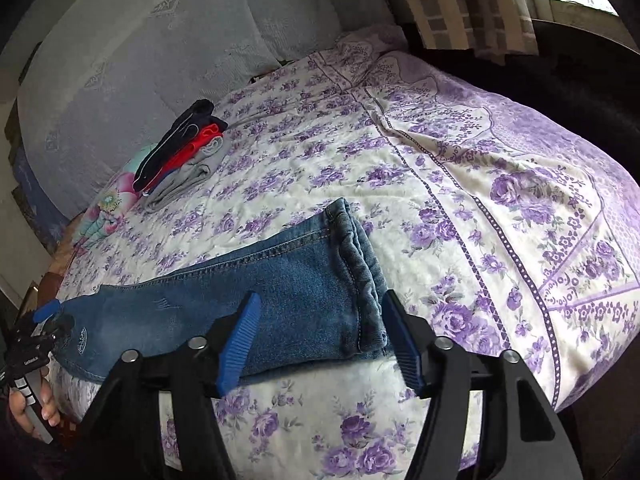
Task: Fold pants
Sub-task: 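Grasp the jeans leg hems with the right tool, then lift the leg hems with the right tool and carry them toward the waistband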
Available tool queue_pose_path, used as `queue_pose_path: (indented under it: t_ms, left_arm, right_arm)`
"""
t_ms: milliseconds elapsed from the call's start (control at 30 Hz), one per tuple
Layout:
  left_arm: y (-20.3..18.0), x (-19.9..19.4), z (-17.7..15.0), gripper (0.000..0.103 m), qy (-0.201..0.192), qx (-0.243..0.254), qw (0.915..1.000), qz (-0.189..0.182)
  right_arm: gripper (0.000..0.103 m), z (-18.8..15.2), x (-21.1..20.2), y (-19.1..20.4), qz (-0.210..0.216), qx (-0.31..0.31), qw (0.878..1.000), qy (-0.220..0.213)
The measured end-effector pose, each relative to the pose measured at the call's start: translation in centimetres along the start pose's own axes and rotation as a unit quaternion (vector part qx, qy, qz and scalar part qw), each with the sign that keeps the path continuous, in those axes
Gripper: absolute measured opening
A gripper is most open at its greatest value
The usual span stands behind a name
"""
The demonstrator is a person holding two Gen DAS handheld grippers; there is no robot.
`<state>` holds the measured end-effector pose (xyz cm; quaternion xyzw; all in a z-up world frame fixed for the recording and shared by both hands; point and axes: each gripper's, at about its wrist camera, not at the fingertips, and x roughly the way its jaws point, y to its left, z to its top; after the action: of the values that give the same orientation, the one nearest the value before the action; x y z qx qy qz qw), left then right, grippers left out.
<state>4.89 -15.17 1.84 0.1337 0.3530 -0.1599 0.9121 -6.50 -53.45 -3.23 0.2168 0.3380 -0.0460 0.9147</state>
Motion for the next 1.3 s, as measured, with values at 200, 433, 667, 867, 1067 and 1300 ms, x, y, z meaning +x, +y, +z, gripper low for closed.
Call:
queue_pose_path:
  t_ms: [200,433,667,867,1067,1300]
  left_arm:
    - [-8.3,9.1,1.4,0.098,0.071,0.048,0.9959,0.029]
    - [-7.3,8.5,0.6,0.099,0.067,0.007,0.9977,0.009]
    - [-8.3,10.0,-0.6,0.099,0.077,0.03,0.9966,0.005]
    - [-8.2,9.5,-0.8,0.098,0.066,0.028,0.9974,-0.001]
    - [-8.0,9.6,-0.7,0.098,0.064,0.023,0.9976,-0.01]
    - [-7.8,9.6,-0.7,0.098,0.066,0.02,0.9974,-0.02]
  right_arm:
    - [0.1,-2.8,-0.5,-1.3,0.015,0.058,0.998,-0.013]
    - [0.1,-3.1,-0.6,-2.6,0.045,0.079,0.996,0.001]
    - [0.1,-3.1,2.2,-1.7,0.051,0.09,0.995,-0.01]
    - [0.099,-2.5,3.6,-0.8,0.037,0.109,0.993,-0.013]
    - [0.063,-2.8,3.9,-0.1,0.077,0.101,0.992,-0.022]
    - [0.017,-2.3,3.3,-0.3,0.044,0.081,0.995,-0.049]
